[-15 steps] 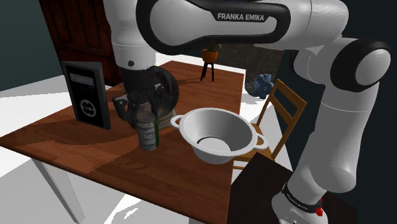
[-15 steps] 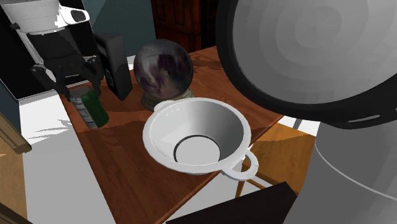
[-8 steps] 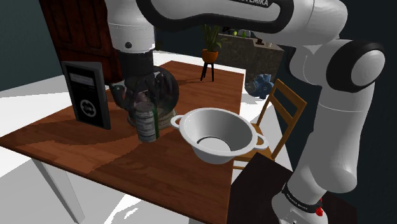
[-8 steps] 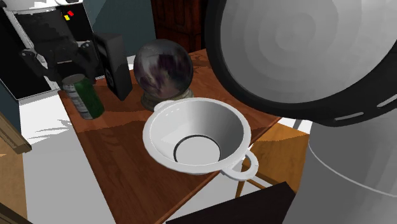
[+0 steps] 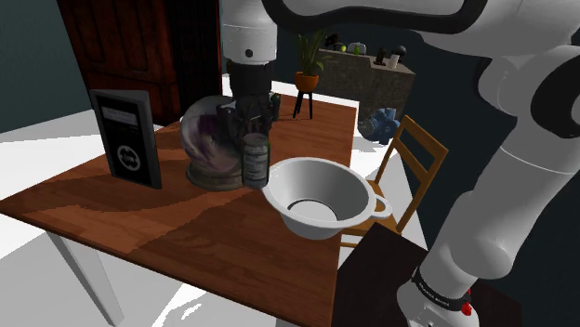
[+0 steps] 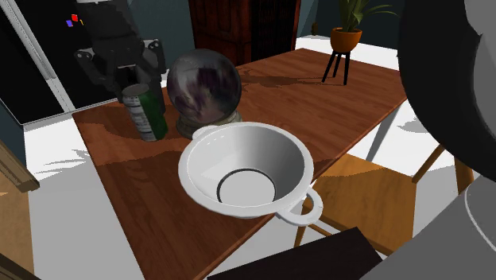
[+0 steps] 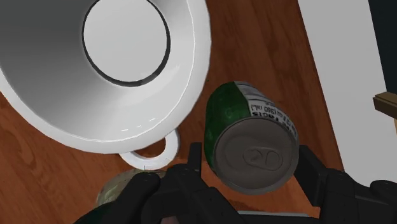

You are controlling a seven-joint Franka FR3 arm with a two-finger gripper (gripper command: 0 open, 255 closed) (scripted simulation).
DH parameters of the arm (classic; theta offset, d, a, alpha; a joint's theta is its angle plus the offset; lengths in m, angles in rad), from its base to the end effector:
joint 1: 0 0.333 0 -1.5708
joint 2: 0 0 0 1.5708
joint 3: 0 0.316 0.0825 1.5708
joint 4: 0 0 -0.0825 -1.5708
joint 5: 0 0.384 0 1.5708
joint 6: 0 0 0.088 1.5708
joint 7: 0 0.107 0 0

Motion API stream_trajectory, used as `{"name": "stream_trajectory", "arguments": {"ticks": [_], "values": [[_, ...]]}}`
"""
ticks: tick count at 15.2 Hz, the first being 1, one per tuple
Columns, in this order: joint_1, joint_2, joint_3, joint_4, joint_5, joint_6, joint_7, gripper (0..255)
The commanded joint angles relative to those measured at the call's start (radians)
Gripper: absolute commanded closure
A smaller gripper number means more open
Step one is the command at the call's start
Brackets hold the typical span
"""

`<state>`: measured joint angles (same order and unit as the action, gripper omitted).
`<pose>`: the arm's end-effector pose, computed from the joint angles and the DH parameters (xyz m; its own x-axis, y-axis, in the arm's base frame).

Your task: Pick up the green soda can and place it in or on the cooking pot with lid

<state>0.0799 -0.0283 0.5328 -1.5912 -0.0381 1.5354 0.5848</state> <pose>0.4443 0.3122 0.6253 0.9996 0.0268 0.0028 0.0266 -0.9978 0.0610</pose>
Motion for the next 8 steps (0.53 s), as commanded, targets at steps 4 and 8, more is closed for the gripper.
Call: {"name": "stream_trajectory", "arguments": {"ticks": [4,8], "values": [[-0.053,-0.183,-0.085,-0.175,0.074,0.017,-0.146,255],[-0.075,-0.294,-0.162,-0.271,0.096,0.008,-0.254,255]]}}
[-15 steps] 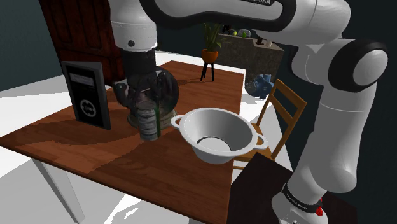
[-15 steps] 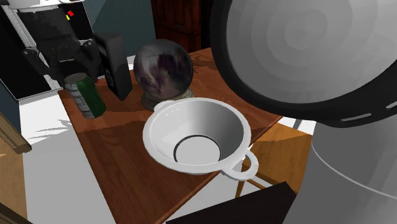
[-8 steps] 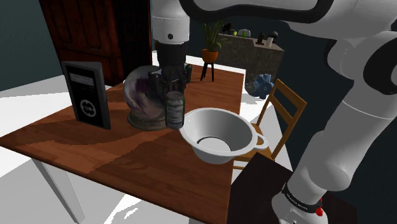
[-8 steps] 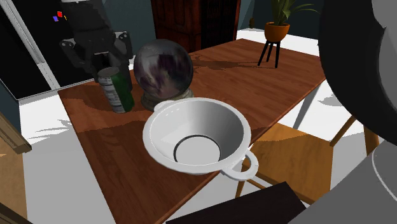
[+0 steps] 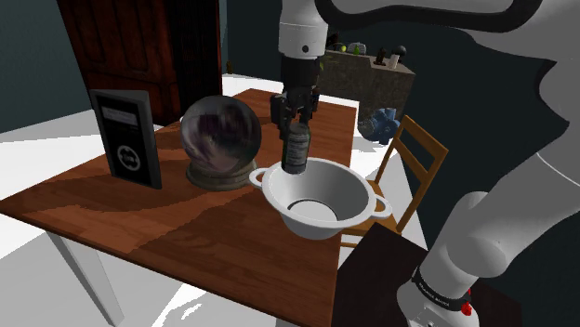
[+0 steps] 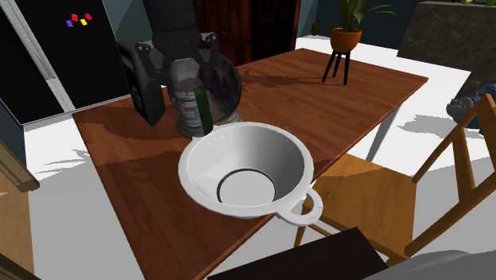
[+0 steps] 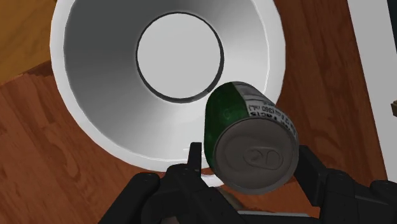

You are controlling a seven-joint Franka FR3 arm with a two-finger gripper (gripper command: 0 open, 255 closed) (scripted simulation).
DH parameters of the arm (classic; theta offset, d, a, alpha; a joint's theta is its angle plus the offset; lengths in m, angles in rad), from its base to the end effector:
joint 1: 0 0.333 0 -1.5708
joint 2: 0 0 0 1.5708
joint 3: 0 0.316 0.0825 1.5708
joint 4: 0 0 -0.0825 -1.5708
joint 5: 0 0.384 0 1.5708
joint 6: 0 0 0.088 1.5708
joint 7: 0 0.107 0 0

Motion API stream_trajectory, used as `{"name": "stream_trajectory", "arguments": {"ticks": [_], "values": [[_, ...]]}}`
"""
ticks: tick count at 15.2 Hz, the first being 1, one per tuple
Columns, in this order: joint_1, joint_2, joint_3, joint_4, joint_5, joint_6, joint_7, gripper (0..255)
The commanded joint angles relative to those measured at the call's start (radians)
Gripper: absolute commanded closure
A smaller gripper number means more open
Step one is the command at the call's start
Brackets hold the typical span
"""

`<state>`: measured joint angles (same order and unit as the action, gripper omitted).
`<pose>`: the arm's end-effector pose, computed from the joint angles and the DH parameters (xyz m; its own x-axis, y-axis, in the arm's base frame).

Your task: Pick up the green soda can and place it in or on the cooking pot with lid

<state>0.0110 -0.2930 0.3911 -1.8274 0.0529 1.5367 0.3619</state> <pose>0.4141 0.2114 0.6370 0.9997 0.0254 0.0028 0.0252 -0.9979 0.0603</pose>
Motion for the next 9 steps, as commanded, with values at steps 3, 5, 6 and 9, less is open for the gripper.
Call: {"name": "stream_trajectory", "arguments": {"ticks": [3,5,6,9], "values": [[-0.021,-0.1,-0.079,-0.092,0.007,-0.005,-0.108,255],[-0.031,-0.141,-0.118,-0.125,0.002,-0.013,-0.158,255],[-0.036,-0.16,-0.137,-0.14,-0.002,-0.018,-0.183,255],[-0.043,-0.19,-0.165,-0.176,-0.008,-0.012,-0.218,255]]}}
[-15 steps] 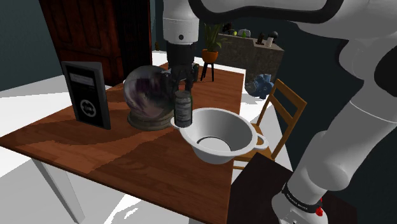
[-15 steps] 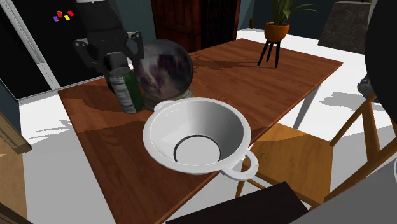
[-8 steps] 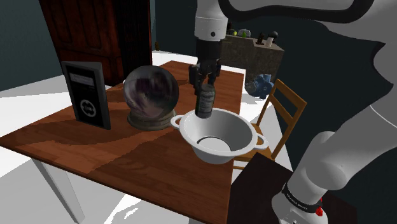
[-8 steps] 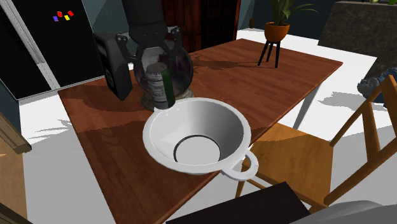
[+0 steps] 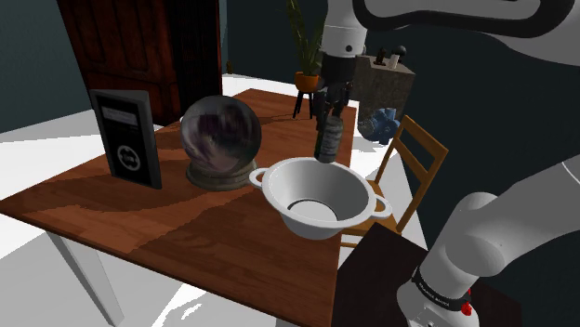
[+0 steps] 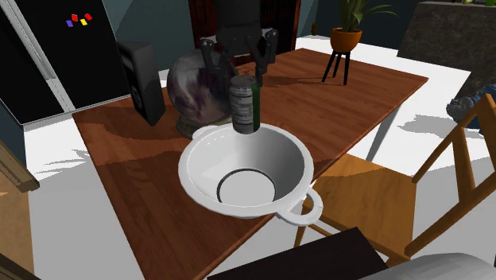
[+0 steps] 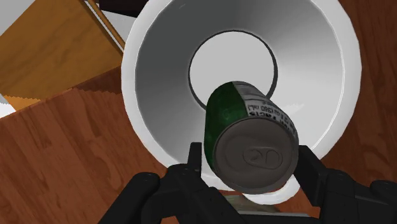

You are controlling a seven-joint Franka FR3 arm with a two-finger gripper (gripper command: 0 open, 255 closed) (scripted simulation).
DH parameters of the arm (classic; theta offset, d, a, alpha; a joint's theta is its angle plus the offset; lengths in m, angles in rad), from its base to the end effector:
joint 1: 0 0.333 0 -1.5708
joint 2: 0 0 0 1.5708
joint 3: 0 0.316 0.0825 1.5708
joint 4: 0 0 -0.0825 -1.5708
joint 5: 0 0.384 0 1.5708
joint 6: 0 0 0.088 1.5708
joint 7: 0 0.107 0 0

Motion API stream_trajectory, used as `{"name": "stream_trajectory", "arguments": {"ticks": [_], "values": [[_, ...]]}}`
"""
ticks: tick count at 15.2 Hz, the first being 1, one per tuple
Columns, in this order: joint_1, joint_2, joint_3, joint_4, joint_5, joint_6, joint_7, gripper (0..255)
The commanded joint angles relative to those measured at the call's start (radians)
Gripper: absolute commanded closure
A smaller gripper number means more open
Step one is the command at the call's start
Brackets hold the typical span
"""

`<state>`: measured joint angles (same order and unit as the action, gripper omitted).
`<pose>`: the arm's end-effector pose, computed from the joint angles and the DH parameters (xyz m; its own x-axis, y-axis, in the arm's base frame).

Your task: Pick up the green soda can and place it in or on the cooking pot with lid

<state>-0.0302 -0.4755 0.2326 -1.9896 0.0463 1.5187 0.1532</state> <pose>0.3864 0.1079 0.6427 0.9997 0.0262 0.0026 0.0260 -0.9979 0.0597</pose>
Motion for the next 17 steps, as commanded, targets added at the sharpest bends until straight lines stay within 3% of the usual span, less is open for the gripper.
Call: {"name": "stream_trajectory", "arguments": {"ticks": [1,17], "values": [[-0.001,-0.011,-0.007,-0.031,-0.001,0.019,-0.01,255],[0.009,-0.046,0.004,-0.274,0.012,0.229,-0.007,255]]}}
